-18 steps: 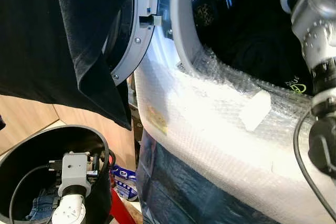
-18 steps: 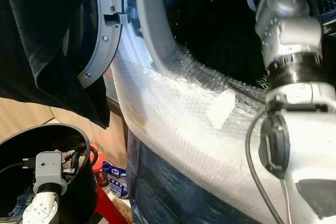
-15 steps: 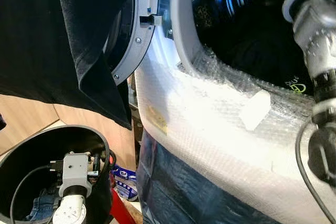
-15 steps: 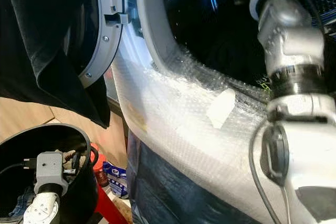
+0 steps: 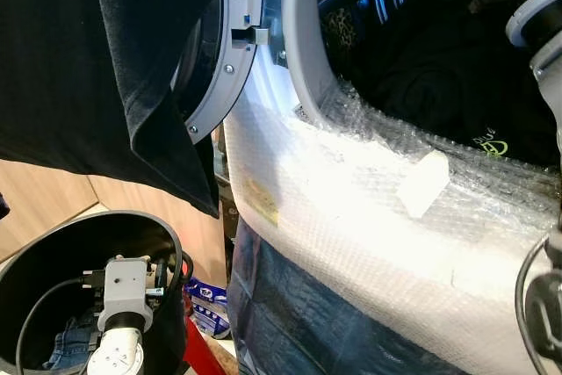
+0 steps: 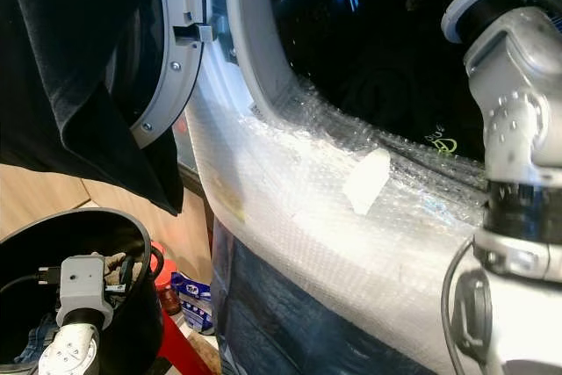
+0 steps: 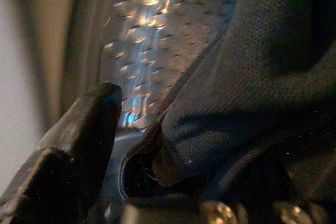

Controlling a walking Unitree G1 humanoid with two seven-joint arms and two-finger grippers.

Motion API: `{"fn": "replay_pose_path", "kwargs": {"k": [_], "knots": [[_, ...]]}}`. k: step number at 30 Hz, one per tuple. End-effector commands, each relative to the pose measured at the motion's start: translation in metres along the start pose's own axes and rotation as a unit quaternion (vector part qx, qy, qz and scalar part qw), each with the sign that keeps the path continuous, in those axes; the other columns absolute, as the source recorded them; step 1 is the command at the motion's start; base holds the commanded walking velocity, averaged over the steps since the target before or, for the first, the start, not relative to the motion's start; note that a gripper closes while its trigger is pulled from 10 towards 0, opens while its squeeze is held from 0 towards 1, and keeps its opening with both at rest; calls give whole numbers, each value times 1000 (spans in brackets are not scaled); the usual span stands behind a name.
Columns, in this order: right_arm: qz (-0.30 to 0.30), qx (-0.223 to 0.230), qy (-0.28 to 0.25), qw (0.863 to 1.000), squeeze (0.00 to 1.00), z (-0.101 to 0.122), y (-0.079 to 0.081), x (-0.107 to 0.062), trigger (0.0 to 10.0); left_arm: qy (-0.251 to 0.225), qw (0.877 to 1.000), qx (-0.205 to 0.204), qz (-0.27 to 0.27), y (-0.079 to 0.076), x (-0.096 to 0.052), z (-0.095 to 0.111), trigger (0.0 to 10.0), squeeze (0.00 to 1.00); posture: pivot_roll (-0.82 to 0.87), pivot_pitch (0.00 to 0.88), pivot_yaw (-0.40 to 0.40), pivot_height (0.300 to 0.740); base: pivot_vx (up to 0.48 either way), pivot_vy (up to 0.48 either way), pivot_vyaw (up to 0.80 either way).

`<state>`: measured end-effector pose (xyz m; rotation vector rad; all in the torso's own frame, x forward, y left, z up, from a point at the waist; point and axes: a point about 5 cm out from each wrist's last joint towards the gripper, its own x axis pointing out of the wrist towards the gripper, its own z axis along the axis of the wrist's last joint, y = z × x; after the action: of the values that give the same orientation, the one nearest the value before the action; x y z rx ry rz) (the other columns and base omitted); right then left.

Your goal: Clothes washing

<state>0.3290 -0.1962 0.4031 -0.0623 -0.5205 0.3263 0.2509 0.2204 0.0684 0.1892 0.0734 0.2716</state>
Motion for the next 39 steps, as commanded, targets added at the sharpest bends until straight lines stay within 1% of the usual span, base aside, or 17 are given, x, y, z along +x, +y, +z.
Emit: {"fn": "replay_pose_path", "kwargs": {"k": [1,5,10,11,14,15,18,19,21,22,24,28,29,32,34,36,39], "knots": [[29,-14,-23,999,0,14,7,-7,10000,25,1000,1,-6,-4,-3,-9,10000,0,-7,21,-66,740,0,0,0],[24,-29,-10,999,0,15,5,-11,10000,25,1000,0,-5,-4,-2,-8,10000,0,-15,25,-62,740,0,0,0],[-16,-28,12,999,0,11,-5,4,10000,25,1000,1,-12,-7,2,-7,10000,0,-30,22,-56,740,0,0,0],[-71,-30,37,996,0,8,-16,15,10000,22,1000,-1,-11,-8,4,-6,10000,0,-32,22,-52,740,0,0,0],[-170,-53,72,981,0,5,-35,29,10000,21,1000,-3,-10,-8,6,-4,10000,0,-42,19,-47,740,0,0,0],[-249,-75,83,962,0,7,-50,33,10000,20,1000,-3,-11,-9,7,-4,10000,0,-44,19,-47,740,0,0,0],[-305,-62,83,947,0,9,-59,34,10000,20,1000,-3,-12,-9,7,-4,10000,0,-46,15,-48,740,0,0,0],[-300,-45,80,949,0,9,-54,36,10000,20,1000,-3,-12,-9,7,-4,10000,0,-46,15,-48,740,0,0,0],[-265,-60,80,959,0,8,-43,40,10000,19,1000,-4,-11,-9,6,-4,10000,0,-38,20,-54,740,0,0,0],[-182,-85,96,975,0,0,-22,45,10000,20,1000,-5,-10,-10,6,-4,10000,0,-38,20,-54,740,0,0,0],[-116,-103,120,981,0,-9,-4,48,10000,22,1000,-6,-14,-12,5,-5,10000,0,-41,28,-49,740,0,0,0],[-162,-124,124,971,0,-4,-15,54,10000,23,1000,-6,-19,-13,5,-6,10000,0,-41,28,-49,740,0,0,0],[-238,-139,66,959,0,19,-32,56,10000,22,1000,-6,-18,-14,6,-5,10000,0,-45,22,-47,740,0,0,0],[-342,-141,-76,926,0,74,-51,47,10000,17,1000,-6,-17,-13,9,-2,10000,0,-44,19,-50,740,0,0,0],[-346,-143,-87,923,0,81,-53,46,10000,16,1000,-6,-16,-13,10,-2,10000,0,-44,19,-52,740,0,0,0],[-290,-146,-12,946,0,57,-45,54,10000,16,1000,-6,-17,-14,9,-2,10000,0,-43,18,-53,740,0,0,0],[-209,-163,106,958,0,5,-26,58,10000,18,1000,-7,-18,-15,8,-3,10000,0,-38,20,-55,740,0,0,0]]}}
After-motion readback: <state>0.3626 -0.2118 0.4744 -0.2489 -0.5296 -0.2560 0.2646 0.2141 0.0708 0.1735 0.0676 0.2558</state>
